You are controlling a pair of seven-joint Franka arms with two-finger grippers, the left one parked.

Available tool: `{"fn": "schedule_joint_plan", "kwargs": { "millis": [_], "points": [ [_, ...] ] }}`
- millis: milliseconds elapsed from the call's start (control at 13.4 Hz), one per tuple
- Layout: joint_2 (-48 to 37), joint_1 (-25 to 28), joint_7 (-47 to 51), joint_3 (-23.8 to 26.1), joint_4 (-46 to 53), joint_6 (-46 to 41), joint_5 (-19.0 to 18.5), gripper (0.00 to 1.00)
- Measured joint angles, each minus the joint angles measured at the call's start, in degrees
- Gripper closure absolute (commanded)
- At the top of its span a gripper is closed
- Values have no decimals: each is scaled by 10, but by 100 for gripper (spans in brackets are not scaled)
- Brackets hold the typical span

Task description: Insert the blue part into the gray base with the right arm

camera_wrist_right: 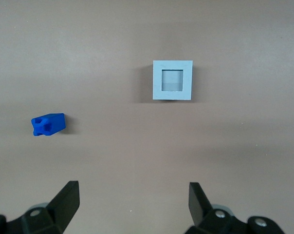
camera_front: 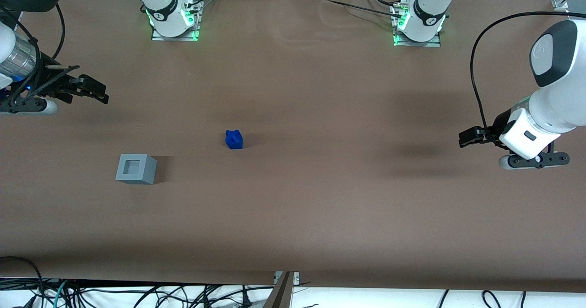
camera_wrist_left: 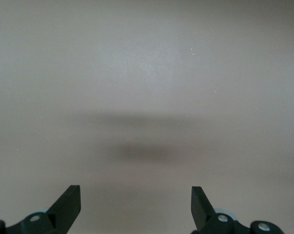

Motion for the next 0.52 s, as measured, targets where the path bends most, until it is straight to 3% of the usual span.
{"fn": "schedule_joint_plan", "kwargs": {
  "millis": [521],
  "points": [
    [0,0,0,0,0,0,-6,1]
  ]
}}
